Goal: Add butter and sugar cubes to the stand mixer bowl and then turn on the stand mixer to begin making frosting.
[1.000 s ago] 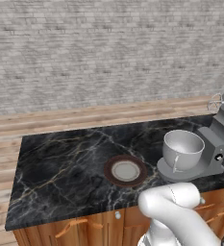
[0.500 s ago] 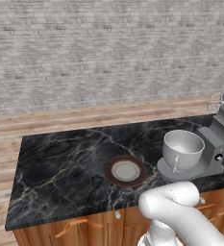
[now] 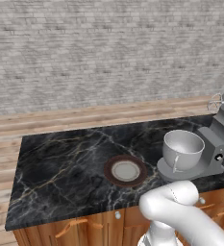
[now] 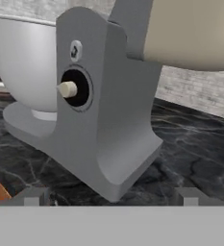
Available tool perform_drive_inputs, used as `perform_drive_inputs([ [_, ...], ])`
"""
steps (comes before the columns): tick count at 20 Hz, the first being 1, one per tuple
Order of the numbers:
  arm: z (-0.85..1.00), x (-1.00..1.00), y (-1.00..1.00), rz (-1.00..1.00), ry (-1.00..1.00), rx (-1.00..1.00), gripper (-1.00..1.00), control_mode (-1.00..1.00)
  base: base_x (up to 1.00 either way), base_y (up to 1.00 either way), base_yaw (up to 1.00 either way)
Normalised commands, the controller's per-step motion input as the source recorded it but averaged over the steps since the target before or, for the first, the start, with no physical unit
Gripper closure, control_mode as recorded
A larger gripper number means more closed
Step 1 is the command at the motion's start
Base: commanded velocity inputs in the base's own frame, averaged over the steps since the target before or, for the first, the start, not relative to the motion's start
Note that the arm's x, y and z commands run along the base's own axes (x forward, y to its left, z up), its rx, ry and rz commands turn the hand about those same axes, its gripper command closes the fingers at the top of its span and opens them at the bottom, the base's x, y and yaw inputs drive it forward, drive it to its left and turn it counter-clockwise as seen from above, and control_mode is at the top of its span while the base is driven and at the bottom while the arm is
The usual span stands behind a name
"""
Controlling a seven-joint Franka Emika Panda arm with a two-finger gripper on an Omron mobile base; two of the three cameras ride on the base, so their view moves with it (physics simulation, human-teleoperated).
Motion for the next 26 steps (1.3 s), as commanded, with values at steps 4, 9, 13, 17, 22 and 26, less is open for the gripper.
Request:
perform_drive_inputs([
  [4,-0.22,0.27,-0.04,0.02,-0.02,0.02,-1.0,-1.0,0.0,0.0,0.0],
  [9,-0.21,0.27,-0.06,0.01,-0.02,0.02,-1.0,-1.0,0.0,0.0,0.0],
  [13,-0.13,0.09,-0.2,0.0,-0.04,0.01,-1.0,-1.0,0.0,0.0,0.0],
  [17,-0.13,0.09,-0.2,0.0,-0.04,0.0,-1.0,-1.0,0.0,0.0,0.0],
  [22,-0.16,0.23,-0.06,0.0,-0.01,0.01,-1.0,-1.0,0.0,0.0,0.0],
  [26,-0.16,0.32,0.0,0.0,0.0,0.01,-1.0,-1.0,0.0,0.0,0.0],
])
